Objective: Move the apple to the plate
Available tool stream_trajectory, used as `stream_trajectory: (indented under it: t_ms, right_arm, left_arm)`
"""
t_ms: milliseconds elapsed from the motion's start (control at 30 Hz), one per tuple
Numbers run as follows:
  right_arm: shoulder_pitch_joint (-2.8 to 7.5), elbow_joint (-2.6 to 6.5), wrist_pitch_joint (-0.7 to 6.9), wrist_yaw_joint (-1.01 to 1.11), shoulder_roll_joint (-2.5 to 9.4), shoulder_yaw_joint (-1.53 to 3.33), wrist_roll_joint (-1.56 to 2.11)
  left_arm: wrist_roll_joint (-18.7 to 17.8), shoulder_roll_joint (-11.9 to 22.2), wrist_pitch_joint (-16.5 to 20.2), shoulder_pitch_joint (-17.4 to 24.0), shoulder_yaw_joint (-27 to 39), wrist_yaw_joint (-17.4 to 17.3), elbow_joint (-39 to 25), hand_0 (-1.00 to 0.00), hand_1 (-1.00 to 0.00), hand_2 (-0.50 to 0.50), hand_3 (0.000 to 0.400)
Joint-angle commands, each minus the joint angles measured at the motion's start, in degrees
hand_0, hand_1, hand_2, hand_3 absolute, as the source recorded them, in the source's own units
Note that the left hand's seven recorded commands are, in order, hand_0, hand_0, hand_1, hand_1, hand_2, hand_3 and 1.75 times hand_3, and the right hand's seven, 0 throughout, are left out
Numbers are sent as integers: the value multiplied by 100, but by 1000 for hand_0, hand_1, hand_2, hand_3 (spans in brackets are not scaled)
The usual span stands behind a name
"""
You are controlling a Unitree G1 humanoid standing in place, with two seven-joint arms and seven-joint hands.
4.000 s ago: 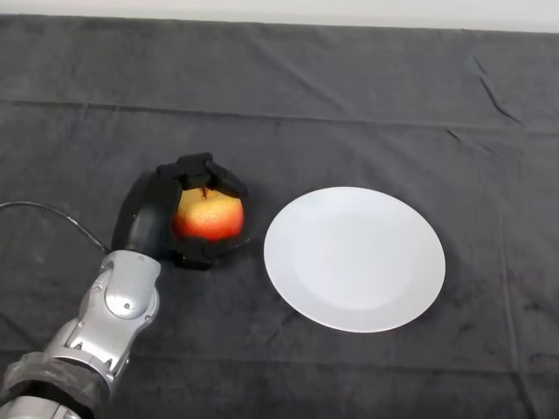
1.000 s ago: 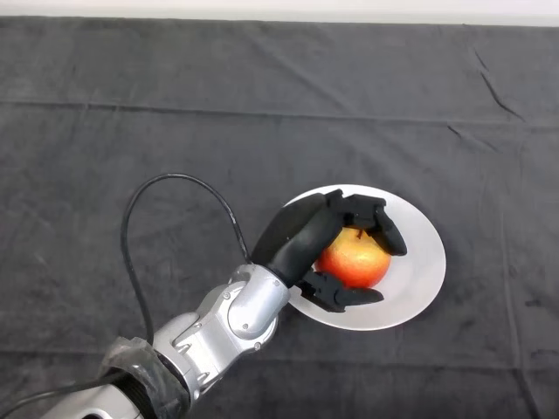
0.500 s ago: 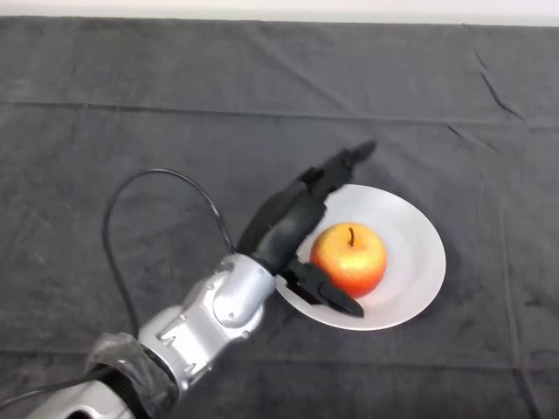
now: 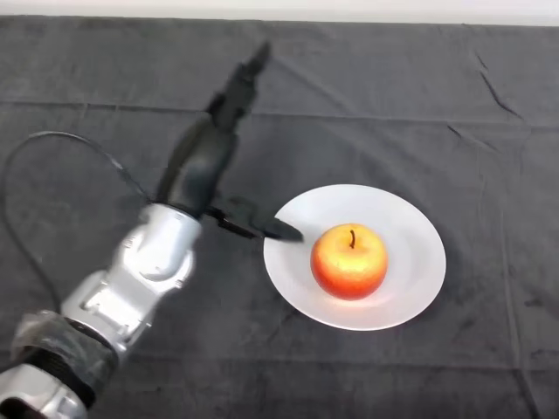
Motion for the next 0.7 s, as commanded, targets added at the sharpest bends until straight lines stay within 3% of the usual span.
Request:
stream_trajectory:
  t_ms: [33,300,700]
  right_arm:
    - [520,512,534,44,534,-38,176]
    - [522,506,539,44,534,-32,182]
    - [524,497,544,44,535,-21,192]
  left_arm:
    - [-145,387,-156,165,227,-11,-308,0,0,0,0]
    - [-326,869,-245,536,1091,85,-423,0,0,0,0]
    - [-369,1183,-470,1290,2119,405,-579,0,0,0,0]
